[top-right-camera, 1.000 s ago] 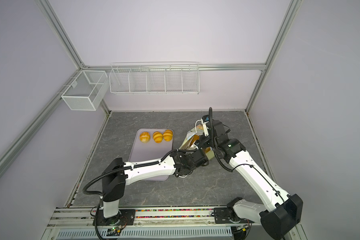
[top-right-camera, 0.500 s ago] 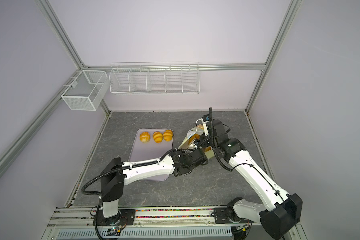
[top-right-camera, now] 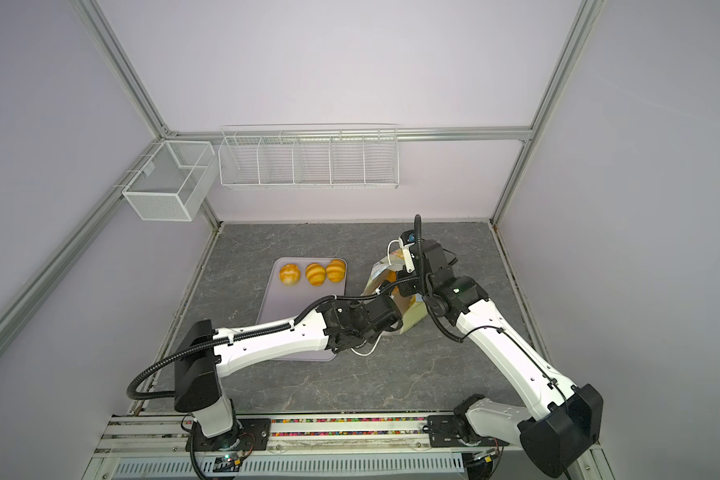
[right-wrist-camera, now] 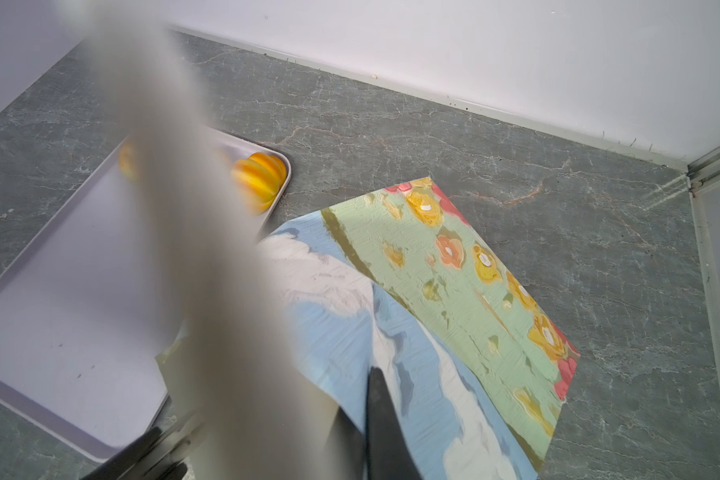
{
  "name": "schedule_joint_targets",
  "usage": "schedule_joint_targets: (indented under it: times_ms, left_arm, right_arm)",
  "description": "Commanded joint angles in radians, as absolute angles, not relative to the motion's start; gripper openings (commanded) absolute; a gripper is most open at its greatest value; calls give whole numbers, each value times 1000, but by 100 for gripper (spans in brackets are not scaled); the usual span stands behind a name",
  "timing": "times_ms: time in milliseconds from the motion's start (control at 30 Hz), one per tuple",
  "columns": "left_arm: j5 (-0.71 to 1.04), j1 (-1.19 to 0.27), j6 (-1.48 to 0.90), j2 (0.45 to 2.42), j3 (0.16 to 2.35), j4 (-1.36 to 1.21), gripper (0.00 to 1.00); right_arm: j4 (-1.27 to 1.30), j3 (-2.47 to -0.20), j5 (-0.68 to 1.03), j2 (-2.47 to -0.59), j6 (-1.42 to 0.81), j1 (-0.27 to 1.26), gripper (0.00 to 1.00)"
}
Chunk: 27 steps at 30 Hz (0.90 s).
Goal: Take the fake bread out of the paper bag
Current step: 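Lower the tongs deeper into the bag toward the orange sugared bun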
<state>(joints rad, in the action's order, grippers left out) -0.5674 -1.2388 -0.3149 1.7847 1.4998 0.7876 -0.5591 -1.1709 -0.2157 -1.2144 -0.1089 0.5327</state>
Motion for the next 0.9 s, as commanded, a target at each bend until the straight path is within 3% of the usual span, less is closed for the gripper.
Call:
schedule_joint_targets:
  times_ms: [0, 100, 233, 867]
  left_arm:
    - [-549, -1241, -308, 1787, 1507, 811, 15]
    - [-555, -1241, -308, 1788, 1498, 784, 30]
    - [-560, -1241, -304, 1787, 1486, 747, 37]
    - [-620, -1282, -202, 1767, 1445, 641, 40]
  right_arm:
    - [-567, -1177, -206, -1227, -127, 538, 7]
    - [-573, -1177, -204, -1221, -128, 537, 7]
    - [-575, -1177, -206, -1213, -127, 538, 7]
    - [-583, -1177, -211, -1206, -117, 538, 7]
